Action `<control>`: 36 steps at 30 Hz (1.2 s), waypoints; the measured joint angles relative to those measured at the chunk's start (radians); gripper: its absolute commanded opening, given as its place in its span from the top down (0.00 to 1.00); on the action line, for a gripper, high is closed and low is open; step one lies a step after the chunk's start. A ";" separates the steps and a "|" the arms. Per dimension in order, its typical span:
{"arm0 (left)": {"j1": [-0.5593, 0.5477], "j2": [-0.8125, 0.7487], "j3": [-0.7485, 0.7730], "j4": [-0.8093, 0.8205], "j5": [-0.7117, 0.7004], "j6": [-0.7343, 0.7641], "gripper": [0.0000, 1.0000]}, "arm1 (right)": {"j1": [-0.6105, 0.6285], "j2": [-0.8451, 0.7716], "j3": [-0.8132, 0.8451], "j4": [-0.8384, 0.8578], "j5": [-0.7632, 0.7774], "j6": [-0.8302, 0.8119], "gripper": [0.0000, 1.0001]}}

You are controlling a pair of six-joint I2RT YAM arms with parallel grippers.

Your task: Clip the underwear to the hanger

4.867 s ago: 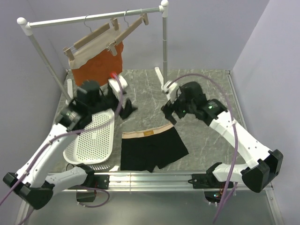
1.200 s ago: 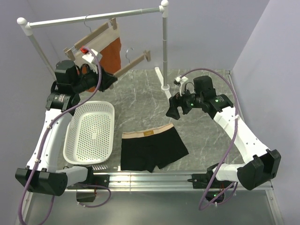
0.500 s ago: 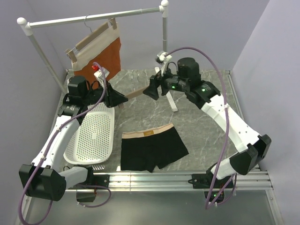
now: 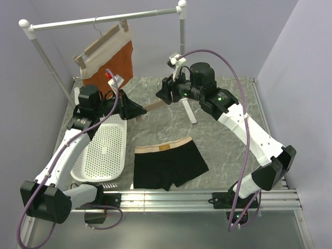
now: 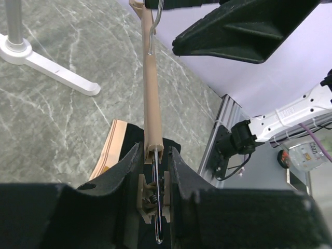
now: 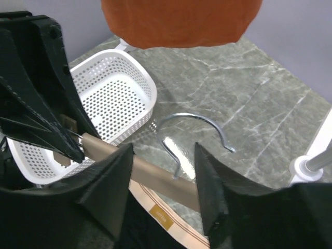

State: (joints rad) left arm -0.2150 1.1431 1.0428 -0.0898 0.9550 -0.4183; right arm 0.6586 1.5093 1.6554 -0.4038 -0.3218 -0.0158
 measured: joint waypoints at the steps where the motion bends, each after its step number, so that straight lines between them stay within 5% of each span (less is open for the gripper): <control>1: -0.003 0.000 0.000 0.003 0.000 -0.008 1.00 | 0.006 0.001 0.002 0.000 0.001 -0.001 0.46; 5: -0.015 0.000 0.000 0.013 0.000 -0.025 1.00 | 0.019 0.010 0.007 0.000 0.000 -0.003 0.63; 8: -0.019 0.000 0.000 0.011 0.006 -0.033 1.00 | 0.018 0.018 0.012 0.000 0.023 -0.011 1.00; 13: -0.025 0.002 0.000 0.011 0.016 -0.036 0.87 | 0.016 0.020 0.013 -0.021 0.032 -0.035 1.00; 14: -0.025 0.002 0.000 0.006 0.016 -0.034 0.77 | 0.016 0.020 0.013 -0.023 0.034 -0.038 1.00; 22: -0.024 -0.001 0.016 -0.049 -0.021 -0.010 0.47 | 0.019 0.018 0.013 -0.034 0.042 -0.037 1.00; 36: 0.005 -0.001 0.067 -0.129 -0.031 -0.002 0.31 | 0.020 -0.015 -0.009 -0.024 0.010 -0.089 1.00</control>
State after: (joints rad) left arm -0.2096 1.1423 1.1099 -0.2188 0.9237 -0.4202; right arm 0.6785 1.4940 1.6466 -0.4278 -0.3122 -0.1043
